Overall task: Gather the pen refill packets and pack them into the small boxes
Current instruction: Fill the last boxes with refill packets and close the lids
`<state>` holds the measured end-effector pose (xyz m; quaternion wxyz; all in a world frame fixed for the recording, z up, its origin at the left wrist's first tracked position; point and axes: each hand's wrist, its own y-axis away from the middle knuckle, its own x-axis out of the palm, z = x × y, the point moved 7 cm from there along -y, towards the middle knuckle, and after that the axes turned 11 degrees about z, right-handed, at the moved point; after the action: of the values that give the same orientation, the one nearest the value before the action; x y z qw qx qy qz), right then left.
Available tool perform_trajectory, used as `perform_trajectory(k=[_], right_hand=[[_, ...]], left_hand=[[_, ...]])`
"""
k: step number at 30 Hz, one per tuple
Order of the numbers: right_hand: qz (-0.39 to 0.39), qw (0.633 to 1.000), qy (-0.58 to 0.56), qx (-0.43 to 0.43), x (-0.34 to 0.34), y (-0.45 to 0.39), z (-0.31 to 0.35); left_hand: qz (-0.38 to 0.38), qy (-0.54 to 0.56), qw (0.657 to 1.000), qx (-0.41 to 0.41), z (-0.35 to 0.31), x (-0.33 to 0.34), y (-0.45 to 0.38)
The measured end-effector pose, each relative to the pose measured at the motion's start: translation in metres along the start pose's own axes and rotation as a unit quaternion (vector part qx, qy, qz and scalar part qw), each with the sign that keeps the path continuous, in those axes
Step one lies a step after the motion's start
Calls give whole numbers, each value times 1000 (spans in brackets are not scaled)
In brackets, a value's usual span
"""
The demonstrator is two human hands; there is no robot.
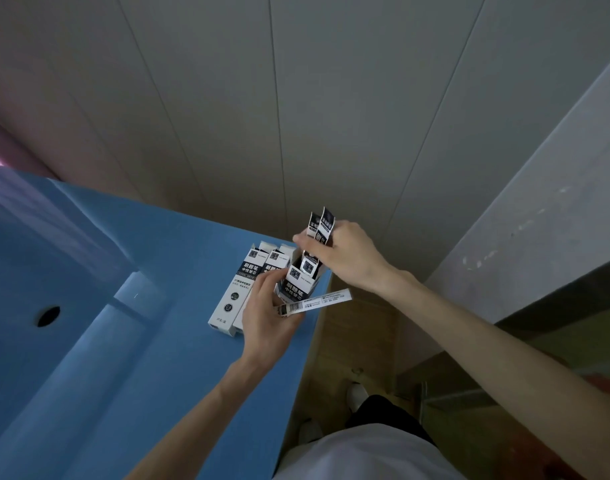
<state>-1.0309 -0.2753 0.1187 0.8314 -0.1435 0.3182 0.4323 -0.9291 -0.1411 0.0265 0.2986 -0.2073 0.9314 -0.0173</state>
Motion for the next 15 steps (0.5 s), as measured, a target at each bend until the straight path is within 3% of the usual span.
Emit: perform_trajectory(k=[5,10,15], right_hand=[[-151,984,-81,-58,-27,13,7],[-47,998,13,-34,11,14,0],[-105,988,-105,-37,-13,18,4]], left_hand=[[1,8,1000,-11,2,-1,0],[3,6,1000,-17,4,-1,-1],[-2,3,1000,-16,2,-3,-1]])
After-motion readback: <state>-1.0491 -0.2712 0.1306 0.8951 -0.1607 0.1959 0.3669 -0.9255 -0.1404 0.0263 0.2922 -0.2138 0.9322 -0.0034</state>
